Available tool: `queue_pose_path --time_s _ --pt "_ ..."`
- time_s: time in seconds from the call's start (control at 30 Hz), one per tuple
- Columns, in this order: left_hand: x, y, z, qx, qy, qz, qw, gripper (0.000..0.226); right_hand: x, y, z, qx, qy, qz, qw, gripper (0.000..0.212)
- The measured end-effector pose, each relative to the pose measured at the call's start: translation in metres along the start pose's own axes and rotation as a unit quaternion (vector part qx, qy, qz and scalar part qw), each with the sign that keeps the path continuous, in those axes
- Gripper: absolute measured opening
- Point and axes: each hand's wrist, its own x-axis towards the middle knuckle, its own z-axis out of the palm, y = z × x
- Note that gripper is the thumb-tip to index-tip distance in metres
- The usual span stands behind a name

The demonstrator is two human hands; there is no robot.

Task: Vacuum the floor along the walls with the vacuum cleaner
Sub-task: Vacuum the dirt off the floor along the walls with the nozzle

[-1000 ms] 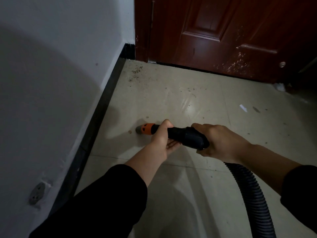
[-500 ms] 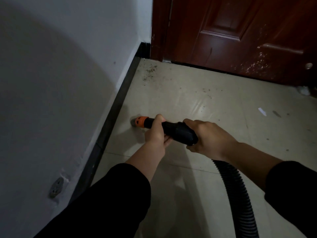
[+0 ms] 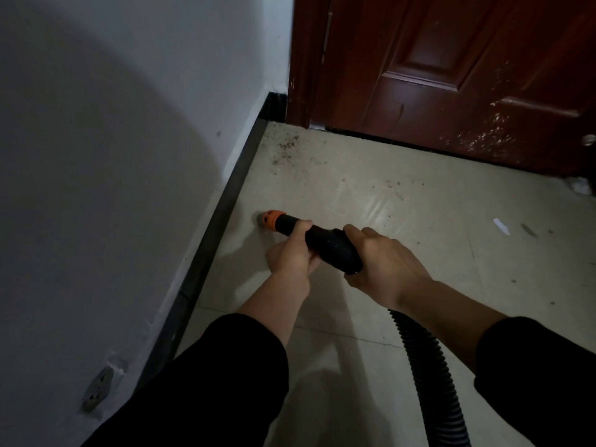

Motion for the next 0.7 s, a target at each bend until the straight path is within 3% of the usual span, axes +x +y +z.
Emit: queue_pose_path --time_s 0.47,0.7 --pt "0.024 -0.008 0.032 -0.003 0.007 0.002 1.0 0.04 0.011 0.019 0.002 0.02 0.007 0.061 0.998 0.042" --pt "0.031 -0.013 0.053 0.007 -0.019 -0.007 1.0 0.032 0.014 0.035 -0.005 0.006 0.011 0.092 0.996 0.04"
